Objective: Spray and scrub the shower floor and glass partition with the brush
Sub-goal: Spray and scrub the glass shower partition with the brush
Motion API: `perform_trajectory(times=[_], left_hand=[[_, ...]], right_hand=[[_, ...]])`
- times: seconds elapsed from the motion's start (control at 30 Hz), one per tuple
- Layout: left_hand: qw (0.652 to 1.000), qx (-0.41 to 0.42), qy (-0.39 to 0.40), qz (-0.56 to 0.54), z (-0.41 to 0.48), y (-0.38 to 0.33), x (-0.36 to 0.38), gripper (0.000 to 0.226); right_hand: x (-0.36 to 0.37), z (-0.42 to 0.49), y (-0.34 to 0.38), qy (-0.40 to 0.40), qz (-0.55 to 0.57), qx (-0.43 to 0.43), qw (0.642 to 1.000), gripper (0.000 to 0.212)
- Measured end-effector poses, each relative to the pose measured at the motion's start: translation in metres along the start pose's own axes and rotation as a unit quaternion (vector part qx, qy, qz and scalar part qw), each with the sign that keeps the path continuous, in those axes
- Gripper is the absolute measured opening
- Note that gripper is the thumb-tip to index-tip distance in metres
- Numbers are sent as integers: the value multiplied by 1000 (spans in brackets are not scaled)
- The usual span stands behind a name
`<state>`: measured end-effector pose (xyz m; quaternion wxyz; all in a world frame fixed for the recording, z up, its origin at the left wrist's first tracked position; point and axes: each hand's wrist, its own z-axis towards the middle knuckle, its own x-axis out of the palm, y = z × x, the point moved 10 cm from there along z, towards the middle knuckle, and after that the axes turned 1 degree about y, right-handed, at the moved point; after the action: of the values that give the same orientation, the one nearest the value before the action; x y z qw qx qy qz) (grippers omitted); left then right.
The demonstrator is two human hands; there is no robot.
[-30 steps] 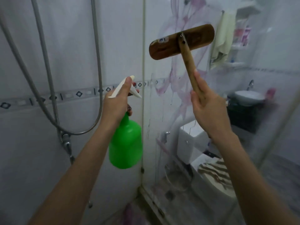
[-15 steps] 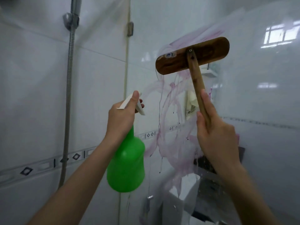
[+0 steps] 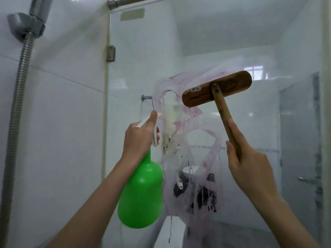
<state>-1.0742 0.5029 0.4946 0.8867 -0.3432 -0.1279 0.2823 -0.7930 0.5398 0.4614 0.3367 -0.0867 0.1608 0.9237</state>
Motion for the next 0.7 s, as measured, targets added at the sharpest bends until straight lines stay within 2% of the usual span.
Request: perform_trajectory(times=[0.13, 0.27, 0.47, 0.7], left_hand=[[999, 18, -27, 12, 14, 1, -8, 58], [999, 7, -12, -33, 35, 5, -13, 60], [999, 35, -23, -2, 48, -13, -16, 62], [997, 69, 18, -17, 65, -38, 1, 61]], right_hand=[[-1, -8, 0, -4, -32, 15, 999, 69], [-3, -9, 1, -11, -37, 25, 999, 71], [-2, -6, 6, -8, -47, 34, 998, 69], [-8, -4, 9, -6, -58, 37, 998, 64]])
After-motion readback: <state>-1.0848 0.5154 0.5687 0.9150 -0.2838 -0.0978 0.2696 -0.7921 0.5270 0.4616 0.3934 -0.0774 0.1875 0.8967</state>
